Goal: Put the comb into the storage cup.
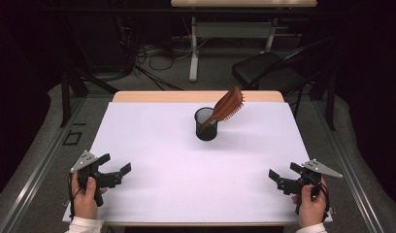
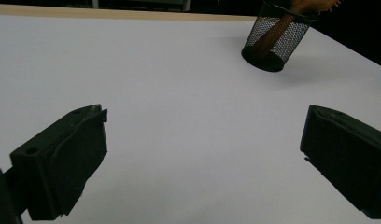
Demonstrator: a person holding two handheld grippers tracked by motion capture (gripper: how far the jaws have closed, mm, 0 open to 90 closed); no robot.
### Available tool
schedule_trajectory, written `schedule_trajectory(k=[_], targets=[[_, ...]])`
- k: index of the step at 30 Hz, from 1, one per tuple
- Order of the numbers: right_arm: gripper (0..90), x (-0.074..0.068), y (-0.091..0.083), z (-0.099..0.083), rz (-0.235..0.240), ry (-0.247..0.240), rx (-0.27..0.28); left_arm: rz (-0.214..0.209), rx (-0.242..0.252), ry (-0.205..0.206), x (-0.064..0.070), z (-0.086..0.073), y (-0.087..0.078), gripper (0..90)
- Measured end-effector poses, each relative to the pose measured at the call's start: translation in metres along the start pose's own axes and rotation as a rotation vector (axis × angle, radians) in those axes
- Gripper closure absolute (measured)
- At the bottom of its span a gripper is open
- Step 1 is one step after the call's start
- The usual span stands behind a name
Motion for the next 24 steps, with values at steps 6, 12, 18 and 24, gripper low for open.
schedule_trajectory(k=[6, 12, 18, 24], targets=[[0.0, 0.0024, 0.0004, -0.0017, 0.001, 0.008, -0.002, 0.005, -0.004, -0.003, -0.0023, -0.0018, 0.0007, 0.7], [0.0, 0.0026, 0.0021, -0.0033, 0.003, 0.016, -0.004, 0.004, -0.009, -0.009, -0.004, -0.0036, 0.0014, 0.7], [0.0, 0.0056, 0.0027, -0.0055, -0.001, 0.028, -0.009, 0.005, -0.012, -0.011, -0.0045, -0.0047, 0.0018, 0.7], [0.0, 0.0067, 0.0034, -0.0072, -0.003, 0.03, -0.015, 0.005, -0.016, -0.009, -0.0039, -0.0059, 0.0027, 0.7]])
Point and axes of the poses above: each handheld gripper's, and its own axes: y roughly forward along the jaws, z roughly out of its top, x roughly to its right, the point moved 10 cm from there along y, roughly forward along the jaws, and after that the axes turned 4 degrees about -y, right-handed, at the moved point
